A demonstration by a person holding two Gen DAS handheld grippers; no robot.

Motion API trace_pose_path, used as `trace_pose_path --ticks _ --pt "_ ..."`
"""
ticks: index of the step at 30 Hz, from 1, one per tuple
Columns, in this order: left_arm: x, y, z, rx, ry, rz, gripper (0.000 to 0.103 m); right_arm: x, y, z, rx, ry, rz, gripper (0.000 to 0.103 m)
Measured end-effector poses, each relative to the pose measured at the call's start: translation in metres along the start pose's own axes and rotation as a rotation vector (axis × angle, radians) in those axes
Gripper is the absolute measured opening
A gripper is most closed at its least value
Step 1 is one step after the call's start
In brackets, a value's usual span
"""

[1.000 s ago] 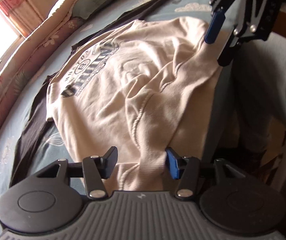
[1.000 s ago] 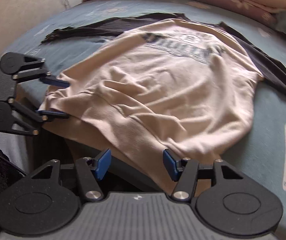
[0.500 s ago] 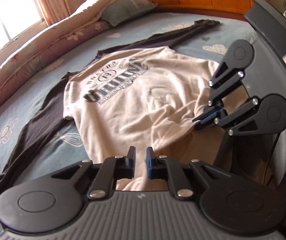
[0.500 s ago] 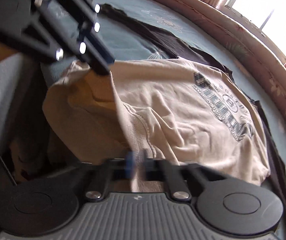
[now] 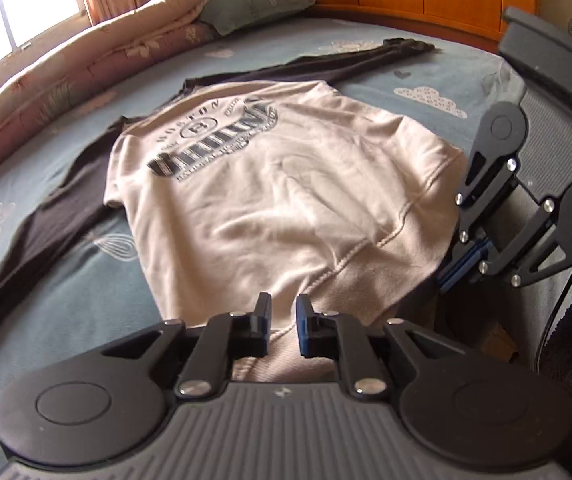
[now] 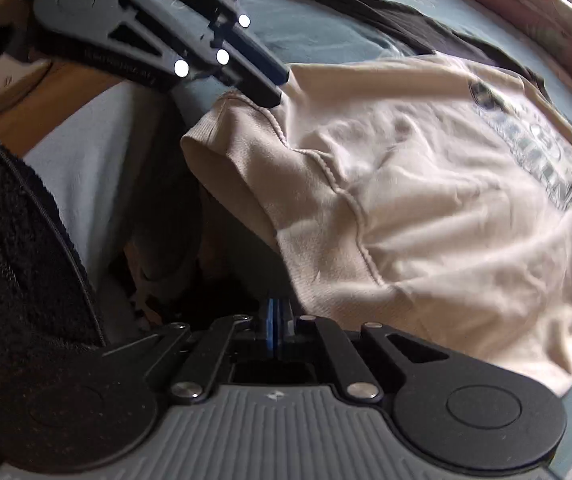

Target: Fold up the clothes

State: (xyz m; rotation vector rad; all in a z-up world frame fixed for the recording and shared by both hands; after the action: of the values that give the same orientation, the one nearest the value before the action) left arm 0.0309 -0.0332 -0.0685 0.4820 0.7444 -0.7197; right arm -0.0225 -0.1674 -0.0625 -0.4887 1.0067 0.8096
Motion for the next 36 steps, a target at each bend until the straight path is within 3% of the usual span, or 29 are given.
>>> trace_pose_path --ticks 3,4,5,6,8,11,15,19,26,31,36 --pt "0.011 -0.004 0.001 0.016 0.015 0.0 0.014 -0.018 -0.006 -0.003 0.04 -0.051 -0.026 0.012" --pt "0.015 -0.005 0.001 0.024 0.03 -0.008 0.02 -0.027 -0.011 -0.005 0.067 -0.077 -0.046 0.016" --pt "0.022 -0.005 0.0 0.029 0.06 -0.02 0.031 -0.037 -0.018 -0.008 0.104 -0.102 -0.065 0.025" --pt "0.031 -0.005 -0.003 0.034 0.106 -0.031 0.036 -0.047 -0.026 -0.014 0.144 -0.125 -0.091 0.035" --pt "0.035 -0.007 -0.009 0.039 0.128 -0.032 0.036 -0.062 -0.043 -0.029 0.235 -0.153 -0.165 0.046" --pt "0.022 -0.01 -0.003 0.057 0.088 -0.039 0.035 -0.08 -0.071 -0.061 0.407 -0.174 -0.259 0.047" --pt "0.011 -0.014 0.024 0.074 0.016 -0.031 0.038 -0.089 -0.107 -0.108 0.661 -0.215 -0.302 0.047" --pt "0.02 -0.021 0.052 0.056 -0.02 -0.071 0.042 -0.072 -0.118 -0.126 0.727 -0.174 -0.333 0.047" --pt "0.031 -0.034 0.073 0.03 -0.054 -0.083 0.046 -0.051 -0.12 -0.104 0.77 -0.255 -0.182 0.049" --pt "0.025 -0.02 0.062 -0.07 -0.053 -0.06 0.05 -0.05 -0.14 -0.131 0.973 -0.344 -0.042 0.05" --pt "0.024 -0.005 0.056 -0.152 -0.059 -0.015 0.051 -0.057 -0.15 -0.155 1.169 -0.512 0.167 0.055"
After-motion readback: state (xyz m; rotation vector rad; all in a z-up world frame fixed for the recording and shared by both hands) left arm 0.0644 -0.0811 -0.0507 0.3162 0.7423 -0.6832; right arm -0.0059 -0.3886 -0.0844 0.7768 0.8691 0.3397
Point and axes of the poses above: each gripper's, at about its wrist camera, not at the fingertips, and x roughly the way its jaws point, y to its left, z to its top, the point moved 1 cm from there along x, roughly the way its jaws point, and after that the axes turned 1 degree about -y, right-handed, at the moved point
